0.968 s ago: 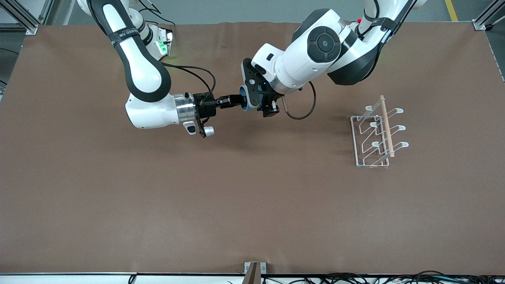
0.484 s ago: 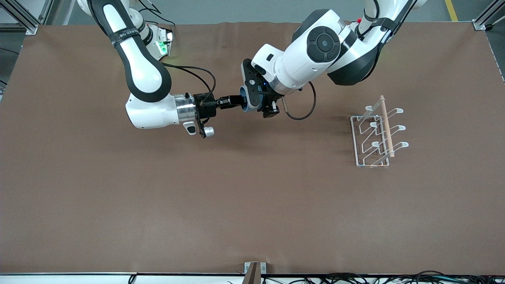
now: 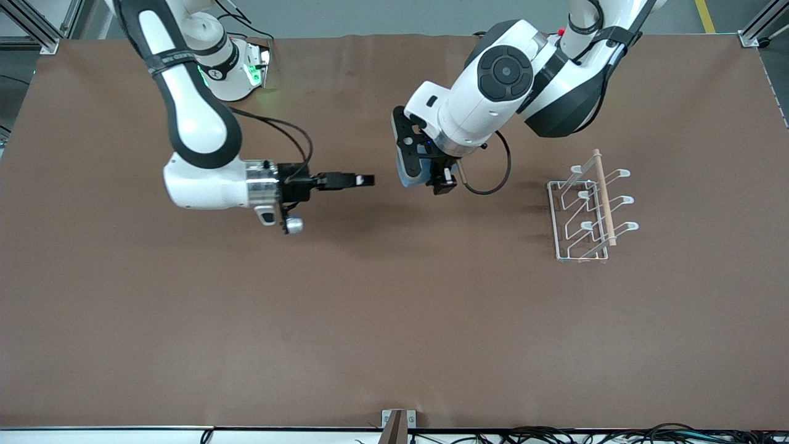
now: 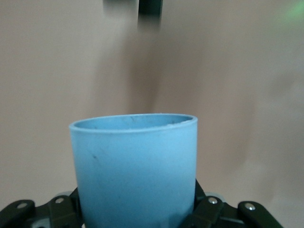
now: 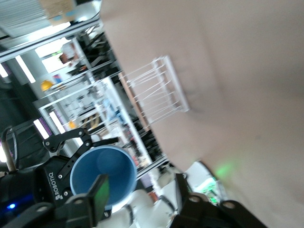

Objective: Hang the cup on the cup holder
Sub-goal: 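Carry the cup with the left gripper while the right gripper withdraws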

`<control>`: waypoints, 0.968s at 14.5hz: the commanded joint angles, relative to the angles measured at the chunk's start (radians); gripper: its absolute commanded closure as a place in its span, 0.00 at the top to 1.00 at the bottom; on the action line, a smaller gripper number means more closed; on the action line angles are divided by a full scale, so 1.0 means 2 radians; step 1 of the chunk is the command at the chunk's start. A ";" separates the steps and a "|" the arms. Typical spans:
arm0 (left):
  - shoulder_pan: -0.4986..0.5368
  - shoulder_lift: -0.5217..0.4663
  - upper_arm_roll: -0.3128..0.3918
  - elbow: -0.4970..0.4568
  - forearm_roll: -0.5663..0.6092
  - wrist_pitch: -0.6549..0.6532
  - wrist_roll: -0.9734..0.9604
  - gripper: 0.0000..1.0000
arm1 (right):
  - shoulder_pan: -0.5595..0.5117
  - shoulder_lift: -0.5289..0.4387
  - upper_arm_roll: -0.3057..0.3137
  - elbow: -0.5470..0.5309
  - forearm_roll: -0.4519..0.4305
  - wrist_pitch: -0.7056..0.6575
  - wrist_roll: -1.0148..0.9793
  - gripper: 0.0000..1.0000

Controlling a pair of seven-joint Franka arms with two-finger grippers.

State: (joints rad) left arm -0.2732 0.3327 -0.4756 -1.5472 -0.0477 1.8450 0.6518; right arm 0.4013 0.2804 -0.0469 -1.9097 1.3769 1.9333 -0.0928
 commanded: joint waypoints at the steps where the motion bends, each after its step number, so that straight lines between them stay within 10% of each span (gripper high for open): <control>1: 0.002 -0.018 -0.002 0.003 0.062 -0.059 -0.002 0.16 | -0.052 -0.022 0.004 0.000 -0.090 -0.003 0.036 1.00; 7: -0.008 -0.012 -0.005 -0.003 0.257 -0.168 0.001 0.01 | -0.143 -0.038 -0.025 0.023 -0.408 -0.004 0.053 1.00; 14: -0.001 0.015 -0.003 -0.029 0.422 -0.252 0.040 0.00 | -0.218 -0.056 -0.029 0.062 -0.619 -0.006 0.048 1.00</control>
State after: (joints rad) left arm -0.2813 0.3368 -0.4793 -1.5961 0.7233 1.3624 0.6889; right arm -0.0225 0.2133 -0.1177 -1.7921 0.2103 1.9326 -0.0104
